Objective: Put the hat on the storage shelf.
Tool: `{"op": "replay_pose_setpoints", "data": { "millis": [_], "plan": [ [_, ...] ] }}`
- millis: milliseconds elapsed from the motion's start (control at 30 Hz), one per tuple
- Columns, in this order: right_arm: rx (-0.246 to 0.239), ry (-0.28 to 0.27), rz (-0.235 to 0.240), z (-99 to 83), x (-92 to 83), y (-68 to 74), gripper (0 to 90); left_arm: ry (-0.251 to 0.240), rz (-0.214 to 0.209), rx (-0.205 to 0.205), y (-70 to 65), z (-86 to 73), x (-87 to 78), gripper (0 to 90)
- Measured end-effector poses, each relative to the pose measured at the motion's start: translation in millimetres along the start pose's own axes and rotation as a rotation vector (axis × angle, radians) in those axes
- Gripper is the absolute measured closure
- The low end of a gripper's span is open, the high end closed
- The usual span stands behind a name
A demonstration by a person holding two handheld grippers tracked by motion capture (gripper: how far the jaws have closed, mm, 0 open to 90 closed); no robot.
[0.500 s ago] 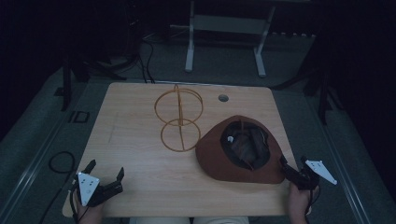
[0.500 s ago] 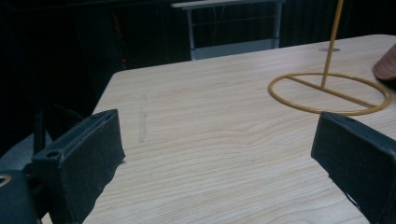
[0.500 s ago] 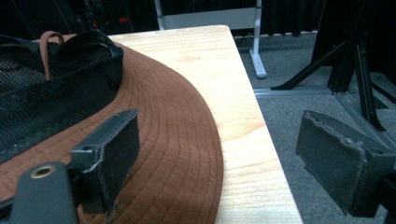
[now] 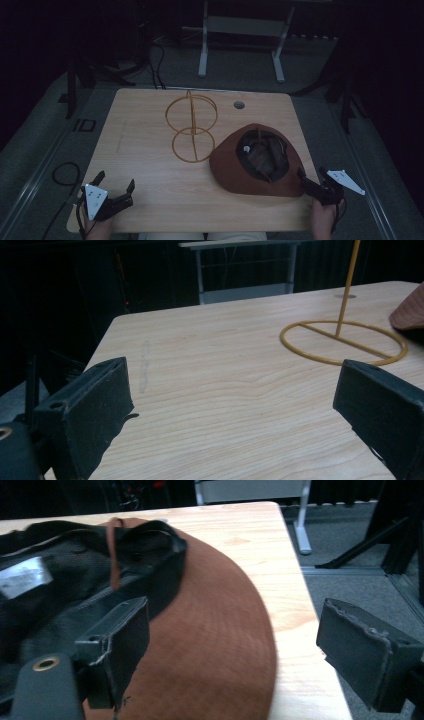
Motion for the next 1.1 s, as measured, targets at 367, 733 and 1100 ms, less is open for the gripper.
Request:
{"op": "replay_pose_setpoints", "data": {
  "millis": [367,733,1100],
  "plan": [
    [-0.064,0.058,0.031,24.2,11.6,17.9,13.4,0.009,-0.009,-0.001,-1.6,0.0,3.0,2.8],
    [-0.096,0.183,0.056,54.9,46.7,28.8,13.3,0.017,-0.030,0.004,-4.2,0.3,3.2,2.8],
    [-0.173,0.323,0.060,59.8,93.9,43.4,13.7,0.019,-0.036,0.007,-4.4,0.8,3.3,2.8]
  ]
}}
Point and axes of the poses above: each handheld gripper's, and its own axes: x roughly forward along the jaws, z roughly out of its top, y roughly to its left, the point moved 5 cm from there along x, roughly forward along the jaws, and after that the axes turned 9 degrees about x, right-handed, at the moved point
